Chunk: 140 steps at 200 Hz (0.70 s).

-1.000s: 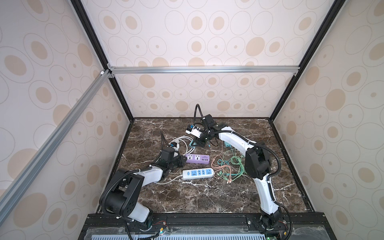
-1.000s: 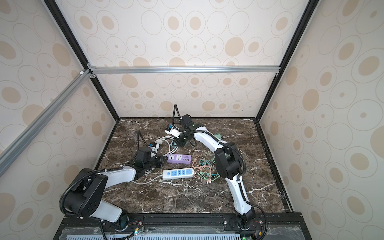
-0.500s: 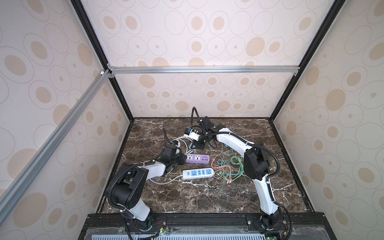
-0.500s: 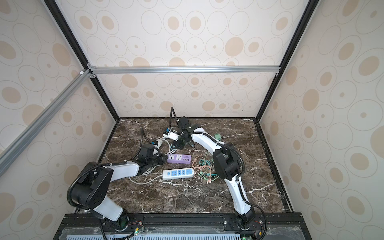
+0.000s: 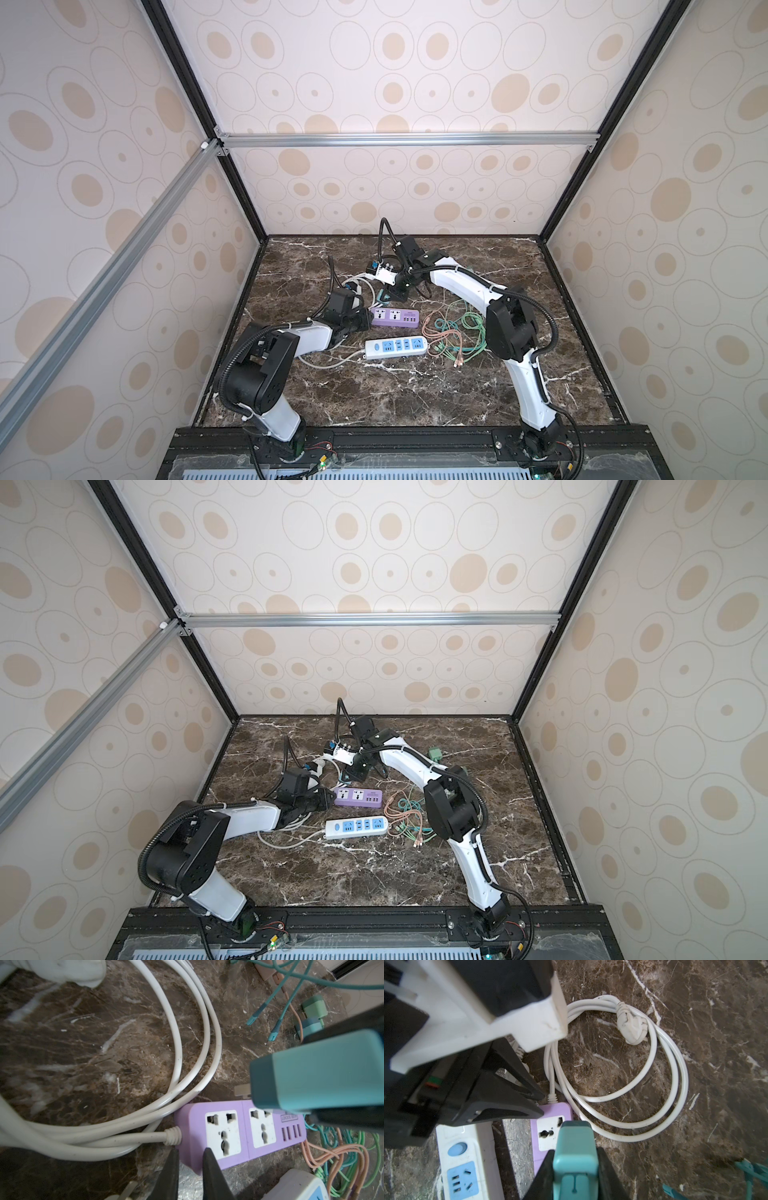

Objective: Insert the plug
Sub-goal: 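Lower the charger prongs toward the purple strip socket with the right gripper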

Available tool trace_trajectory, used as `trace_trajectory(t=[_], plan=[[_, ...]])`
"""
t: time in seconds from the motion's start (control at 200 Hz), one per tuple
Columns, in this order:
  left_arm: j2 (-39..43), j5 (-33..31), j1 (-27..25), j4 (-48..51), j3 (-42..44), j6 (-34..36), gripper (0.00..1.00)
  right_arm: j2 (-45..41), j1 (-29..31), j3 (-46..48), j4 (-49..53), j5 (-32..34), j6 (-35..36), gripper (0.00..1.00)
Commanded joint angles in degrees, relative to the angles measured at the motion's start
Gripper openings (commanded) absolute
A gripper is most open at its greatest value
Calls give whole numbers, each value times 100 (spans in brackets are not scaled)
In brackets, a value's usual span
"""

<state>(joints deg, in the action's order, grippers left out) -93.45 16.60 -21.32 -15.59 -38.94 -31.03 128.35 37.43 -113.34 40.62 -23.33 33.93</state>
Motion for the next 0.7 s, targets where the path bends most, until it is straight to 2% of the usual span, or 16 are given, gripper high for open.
trace_trajectory(t=[0.0,0.695], plan=[[-85,-15,32,118,-184,119,21,120,97,-21,213,71,288,4],[-138,71,65,-16,-77,88,18,321,237,-158,438,311,677,3]])
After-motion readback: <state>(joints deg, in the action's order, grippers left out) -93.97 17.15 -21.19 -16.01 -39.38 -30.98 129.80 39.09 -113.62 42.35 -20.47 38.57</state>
